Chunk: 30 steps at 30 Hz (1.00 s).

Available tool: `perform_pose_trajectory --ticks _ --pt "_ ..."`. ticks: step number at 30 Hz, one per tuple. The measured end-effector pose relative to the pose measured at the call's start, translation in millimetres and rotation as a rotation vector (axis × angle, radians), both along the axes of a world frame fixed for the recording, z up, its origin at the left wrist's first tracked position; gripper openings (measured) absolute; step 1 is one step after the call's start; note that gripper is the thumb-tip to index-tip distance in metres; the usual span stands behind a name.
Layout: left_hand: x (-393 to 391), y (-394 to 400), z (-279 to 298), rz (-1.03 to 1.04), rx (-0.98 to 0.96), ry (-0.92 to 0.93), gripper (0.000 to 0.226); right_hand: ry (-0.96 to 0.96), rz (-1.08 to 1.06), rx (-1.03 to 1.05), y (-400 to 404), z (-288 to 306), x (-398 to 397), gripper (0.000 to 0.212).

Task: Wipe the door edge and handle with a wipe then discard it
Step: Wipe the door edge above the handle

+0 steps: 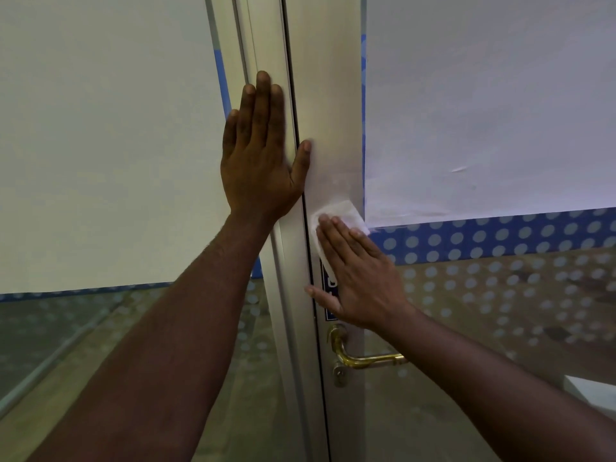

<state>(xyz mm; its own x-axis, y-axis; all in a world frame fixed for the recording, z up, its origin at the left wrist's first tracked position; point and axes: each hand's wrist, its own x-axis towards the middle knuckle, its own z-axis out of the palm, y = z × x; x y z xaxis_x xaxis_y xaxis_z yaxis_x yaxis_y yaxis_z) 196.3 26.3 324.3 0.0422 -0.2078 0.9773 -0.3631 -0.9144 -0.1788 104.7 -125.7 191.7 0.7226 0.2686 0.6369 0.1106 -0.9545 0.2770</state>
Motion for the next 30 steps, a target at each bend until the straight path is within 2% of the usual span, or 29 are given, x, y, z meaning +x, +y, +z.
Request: perform_pose_trajectory --ticks 2,6,13,19,24,26,30 --pt "0 0 1 0.001 -0.003 0.007 0.07 -0.019 -0.02 -0.011 -11 -2 -4 0.091" --pt "1 0 0 0.005 -0.007 0.004 0.07 -0.091 -0.033 0.164 3 31 4 0.089" --pt "0 1 1 0.01 -0.004 -0.002 0.07 0.04 0.039 -0.044 -17 -13 -5 0.086" --pt "1 -1 -1 0.009 -0.008 0.004 0.071 -0.081 0.016 0.194 4 20 4 0.086" --pt "0 -1 0 0.011 -0.006 0.003 0.07 0.1 0.069 0.008 -12 -26 -8 0.087" --pt "0 -1 -1 0.013 -0.009 0.001 0.07 0.111 0.049 -0.013 -25 -41 -14 0.086" --pt "-1 -1 -1 0.015 -0.009 0.007 0.07 -0.027 0.031 0.165 -14 -4 -3 0.085"
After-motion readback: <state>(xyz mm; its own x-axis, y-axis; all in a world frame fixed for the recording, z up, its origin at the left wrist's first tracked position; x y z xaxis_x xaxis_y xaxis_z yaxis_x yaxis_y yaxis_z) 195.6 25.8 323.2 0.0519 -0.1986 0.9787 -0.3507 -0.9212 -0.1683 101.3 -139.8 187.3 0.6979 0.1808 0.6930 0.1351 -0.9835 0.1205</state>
